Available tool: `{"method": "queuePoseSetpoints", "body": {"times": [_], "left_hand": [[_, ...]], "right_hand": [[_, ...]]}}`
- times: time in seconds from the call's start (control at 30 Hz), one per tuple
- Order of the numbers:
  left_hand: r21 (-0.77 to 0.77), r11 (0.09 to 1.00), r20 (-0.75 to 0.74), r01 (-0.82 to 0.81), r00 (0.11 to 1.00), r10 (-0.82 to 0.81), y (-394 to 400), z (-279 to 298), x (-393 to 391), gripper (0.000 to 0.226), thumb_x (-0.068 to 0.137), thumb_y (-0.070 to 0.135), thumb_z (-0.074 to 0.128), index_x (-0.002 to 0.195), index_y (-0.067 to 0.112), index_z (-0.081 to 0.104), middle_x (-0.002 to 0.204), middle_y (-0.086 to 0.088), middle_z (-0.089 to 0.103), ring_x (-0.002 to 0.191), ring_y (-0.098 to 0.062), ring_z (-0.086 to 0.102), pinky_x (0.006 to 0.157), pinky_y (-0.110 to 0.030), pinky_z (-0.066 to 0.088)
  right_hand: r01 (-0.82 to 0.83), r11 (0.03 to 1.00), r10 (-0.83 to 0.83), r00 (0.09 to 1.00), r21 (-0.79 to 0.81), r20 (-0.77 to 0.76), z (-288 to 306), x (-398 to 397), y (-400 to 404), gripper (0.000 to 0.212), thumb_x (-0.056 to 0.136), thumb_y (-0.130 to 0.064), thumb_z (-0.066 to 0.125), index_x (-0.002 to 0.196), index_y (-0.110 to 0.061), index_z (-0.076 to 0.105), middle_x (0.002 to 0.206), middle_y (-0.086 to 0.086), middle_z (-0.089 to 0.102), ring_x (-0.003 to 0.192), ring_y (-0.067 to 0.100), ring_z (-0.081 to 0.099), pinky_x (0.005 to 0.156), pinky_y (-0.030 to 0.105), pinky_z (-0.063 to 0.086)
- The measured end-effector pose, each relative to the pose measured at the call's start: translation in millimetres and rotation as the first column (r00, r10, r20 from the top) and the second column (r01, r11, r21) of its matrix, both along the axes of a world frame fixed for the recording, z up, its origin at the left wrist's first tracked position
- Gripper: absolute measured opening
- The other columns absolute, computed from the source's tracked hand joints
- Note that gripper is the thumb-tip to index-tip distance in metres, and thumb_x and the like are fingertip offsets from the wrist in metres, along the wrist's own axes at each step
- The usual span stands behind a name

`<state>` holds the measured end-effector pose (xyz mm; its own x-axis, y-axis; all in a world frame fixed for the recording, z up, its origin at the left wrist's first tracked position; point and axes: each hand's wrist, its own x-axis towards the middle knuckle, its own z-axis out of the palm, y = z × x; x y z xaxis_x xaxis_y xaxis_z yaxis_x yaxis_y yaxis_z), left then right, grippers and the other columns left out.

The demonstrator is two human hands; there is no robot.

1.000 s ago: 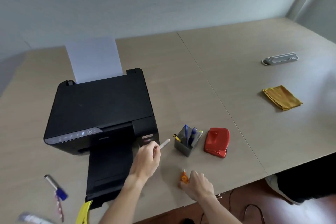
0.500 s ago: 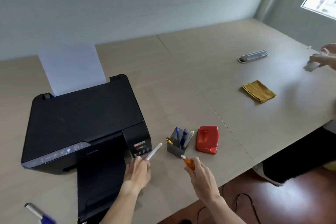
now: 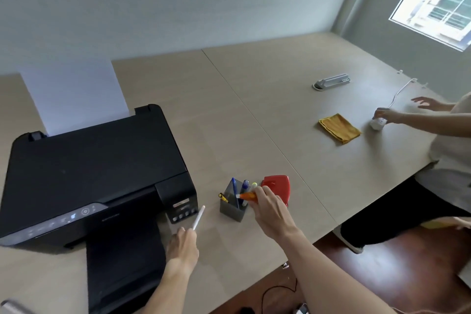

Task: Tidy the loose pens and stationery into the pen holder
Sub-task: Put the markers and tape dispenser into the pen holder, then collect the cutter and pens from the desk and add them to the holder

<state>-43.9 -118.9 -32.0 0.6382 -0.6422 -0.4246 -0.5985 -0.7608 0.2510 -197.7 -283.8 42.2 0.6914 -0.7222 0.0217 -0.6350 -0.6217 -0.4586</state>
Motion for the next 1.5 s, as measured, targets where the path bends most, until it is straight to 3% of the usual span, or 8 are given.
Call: {"method": "queuePoseSetpoints", "body": {"times": [0.3,0.53,0.73,0.83,0.97,1.07,1.27,1.5], "left_hand": [[-0.327,0.929,-0.116,-0.173,0.983,0.143,22.8,10.8,6.0,0.021,0.093,0.003,0.050,0.093,0.015,0.067,0.097,-0.004,0.062,0.081,-0.018,0.059,0.067,-0.034,0.055],[-0.689,0.641,-0.202,-0.339,0.939,0.279,1.4,48.4,-3.6,0.005,0.087,0.013,0.068,0.086,0.016,0.071,0.071,0.009,0.067,0.067,-0.005,0.063,0.059,-0.010,0.044],[-0.873,0.414,-0.176,-0.258,0.958,0.226,-28.9,79.0,-17.0,0.020,0.098,0.022,0.053,0.107,0.014,0.069,0.084,0.006,0.065,0.081,-0.007,0.063,0.077,-0.018,0.046],[-0.911,0.365,-0.119,-0.190,0.971,0.209,-49.1,95.2,-20.4,0.023,0.099,0.021,0.048,0.111,0.012,0.066,0.085,0.010,0.060,0.081,-0.005,0.059,0.079,-0.011,0.042],[-0.914,0.371,-0.104,-0.165,0.978,0.178,-76.2,102.3,-24.9,0.018,0.100,0.017,0.050,0.108,0.014,0.066,0.081,0.015,0.059,0.084,0.003,0.055,0.081,-0.006,0.038],[-0.858,0.490,-0.119,-0.155,0.987,0.105,-89.0,91.3,-29.4,0.018,0.102,0.022,0.047,0.108,0.019,0.064,0.085,0.009,0.065,0.091,0.006,0.054,0.084,-0.005,0.037],[-0.769,0.624,-0.138,-0.136,0.989,0.045,-94.5,66.2,-37.5,0.018,0.099,0.019,0.053,0.103,0.014,0.069,0.090,0.005,0.067,0.087,-0.011,0.062,0.079,-0.023,0.049],[-0.736,0.654,-0.152,-0.175,0.984,0.092,-58.9,57.7,-37.1,0.018,0.099,0.019,0.051,0.094,0.019,0.068,0.079,0.011,0.067,0.073,-0.001,0.060,0.065,-0.005,0.041]], "right_hand": [[-0.002,0.996,0.014,0.992,0.089,-0.127,-13.2,21.9,9.1,0.021,0.092,-0.032,0.056,0.089,-0.012,0.052,0.099,0.009,0.062,0.090,0.031,0.060,0.076,0.041,0.044],[0.027,0.990,-0.013,0.994,0.137,-0.106,-13.4,35.5,9.9,0.022,0.094,-0.029,0.053,0.083,-0.010,0.049,0.104,0.013,0.061,0.088,0.034,0.059,0.073,0.042,0.045],[0.109,0.982,-0.101,0.993,0.153,-0.057,-14.7,36.2,12.6,0.013,0.092,-0.008,0.042,0.081,-0.012,0.045,0.101,0.014,0.059,0.086,0.039,0.059,0.068,0.039,0.039],[0.168,0.972,-0.158,0.985,0.162,-0.070,-15.8,25.5,10.8,0.031,0.084,-0.001,0.037,0.110,-0.009,0.052,0.099,0.013,0.065,0.087,0.039,0.061,0.068,0.039,0.042],[0.195,0.961,-0.183,0.980,0.198,-0.077,-18.2,8.7,4.0,0.034,0.084,-0.001,0.036,0.113,-0.009,0.051,0.091,0.012,0.068,0.079,0.036,0.065,0.065,0.040,0.051],[0.205,0.953,-0.202,0.979,0.222,-0.033,-15.2,-0.6,-1.0,0.016,0.088,-0.002,0.036,0.094,-0.011,0.046,0.086,0.014,0.066,0.072,0.037,0.063,0.058,0.039,0.046],[0.295,0.928,-0.274,0.954,0.229,-0.121,-14.3,-19.1,-9.6,0.013,0.091,-0.018,0.037,0.080,-0.014,0.044,0.080,0.012,0.062,0.076,0.037,0.062,0.062,0.036,0.043],[0.266,0.921,-0.174,0.935,0.285,-0.310,-43.4,-48.9,13.4,0.025,0.089,-0.027,0.036,0.073,-0.016,0.051,0.091,0.011,0.064,0.085,0.033,0.062,0.069,0.036,0.045]]}}
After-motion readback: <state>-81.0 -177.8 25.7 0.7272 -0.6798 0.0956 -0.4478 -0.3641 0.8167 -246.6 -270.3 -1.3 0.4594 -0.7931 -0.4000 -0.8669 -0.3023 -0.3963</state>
